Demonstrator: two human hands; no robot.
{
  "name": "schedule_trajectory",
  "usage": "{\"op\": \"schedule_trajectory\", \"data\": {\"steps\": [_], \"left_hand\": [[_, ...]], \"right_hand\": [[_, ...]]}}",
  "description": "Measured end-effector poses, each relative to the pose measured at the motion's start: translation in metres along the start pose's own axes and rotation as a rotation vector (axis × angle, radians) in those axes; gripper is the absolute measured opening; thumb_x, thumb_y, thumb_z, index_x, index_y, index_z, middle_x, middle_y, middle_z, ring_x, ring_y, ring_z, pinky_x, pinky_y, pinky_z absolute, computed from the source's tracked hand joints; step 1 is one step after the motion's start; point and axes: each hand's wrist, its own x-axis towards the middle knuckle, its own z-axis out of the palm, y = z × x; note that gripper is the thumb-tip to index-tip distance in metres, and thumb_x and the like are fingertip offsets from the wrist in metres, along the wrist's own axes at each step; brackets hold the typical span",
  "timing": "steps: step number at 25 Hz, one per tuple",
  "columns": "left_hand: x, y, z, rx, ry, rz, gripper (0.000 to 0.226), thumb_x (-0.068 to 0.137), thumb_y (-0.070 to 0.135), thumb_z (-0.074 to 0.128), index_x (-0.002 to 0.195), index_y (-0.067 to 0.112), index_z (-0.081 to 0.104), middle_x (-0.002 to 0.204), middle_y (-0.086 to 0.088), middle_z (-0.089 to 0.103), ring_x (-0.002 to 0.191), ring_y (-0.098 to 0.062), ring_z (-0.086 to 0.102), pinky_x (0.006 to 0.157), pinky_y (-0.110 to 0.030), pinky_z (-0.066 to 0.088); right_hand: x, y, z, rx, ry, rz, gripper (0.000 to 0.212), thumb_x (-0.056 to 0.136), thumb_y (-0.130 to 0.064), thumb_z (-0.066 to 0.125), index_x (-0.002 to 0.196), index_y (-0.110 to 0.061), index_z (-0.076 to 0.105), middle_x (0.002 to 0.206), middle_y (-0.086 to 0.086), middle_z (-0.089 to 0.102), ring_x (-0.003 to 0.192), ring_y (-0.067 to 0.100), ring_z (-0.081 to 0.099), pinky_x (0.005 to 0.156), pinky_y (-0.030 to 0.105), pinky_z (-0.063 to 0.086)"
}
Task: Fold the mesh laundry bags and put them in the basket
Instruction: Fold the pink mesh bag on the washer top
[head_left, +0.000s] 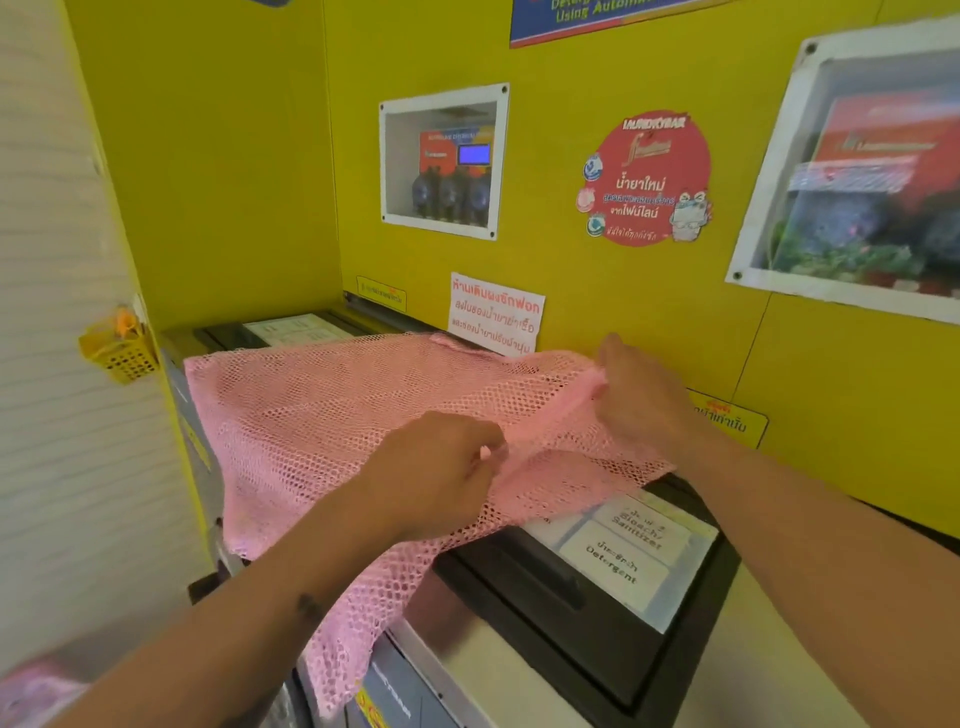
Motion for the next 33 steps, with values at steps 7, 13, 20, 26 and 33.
{"op": "schedule_trajectory", "data": {"steps": [7,13,20,26,33], "left_hand": [[-0.037,0.003,0.011,0.125,-0.404,-0.115,0.062,0.093,0.046,0.05,0.148,0.039,0.023,0.157,0.001,0.019,0.141,-0.028,0.022,0.115,-0.051,0.023],[-0.054,0.005,0.005,0.459,-0.268,-0.258,0.047,0.085,0.027,0.056,0.129,0.021,0.038,0.123,-0.007,0.04,0.113,-0.029,0.041,0.093,-0.045,0.036],[-0.052,-0.003,0.01,0.422,-0.195,-0.38,0.034,0.086,0.021,0.054,0.119,0.02,0.049,0.116,-0.006,0.054,0.11,-0.031,0.055,0.078,-0.037,0.04],[-0.064,-0.029,-0.003,0.03,-0.054,-0.395,0.011,0.087,0.012,0.047,0.097,0.016,0.047,0.095,-0.013,0.062,0.086,-0.035,0.056,0.075,-0.043,0.049],[-0.067,-0.033,-0.006,-0.151,-0.09,-0.301,0.018,0.085,0.044,0.048,0.096,0.032,0.04,0.083,-0.003,0.059,0.079,-0.027,0.056,0.069,-0.037,0.044]], "right_hand": [[-0.022,-0.021,-0.012,-0.068,-0.43,-0.094,0.05,0.084,-0.011,0.059,0.133,-0.021,0.051,0.141,0.006,0.044,0.123,0.026,0.048,0.093,0.039,0.048],[-0.062,-0.04,-0.016,-0.06,-0.897,-0.284,0.084,0.079,-0.046,0.072,0.149,-0.049,0.024,0.158,-0.009,0.024,0.137,0.024,0.038,0.105,0.042,0.04],[-0.051,-0.039,0.011,0.063,-0.592,-0.366,0.036,0.088,-0.039,0.065,0.122,-0.036,0.055,0.114,-0.003,0.054,0.108,0.02,0.052,0.095,0.043,0.044],[-0.061,-0.044,0.001,-0.026,-0.526,-0.436,0.036,0.085,-0.031,0.067,0.118,-0.032,0.054,0.109,-0.007,0.059,0.099,0.016,0.057,0.081,0.035,0.049],[-0.065,-0.038,0.009,-0.068,-0.459,-0.477,0.018,0.089,-0.028,0.059,0.107,-0.03,0.059,0.107,-0.008,0.064,0.1,0.014,0.06,0.083,0.035,0.051]]}}
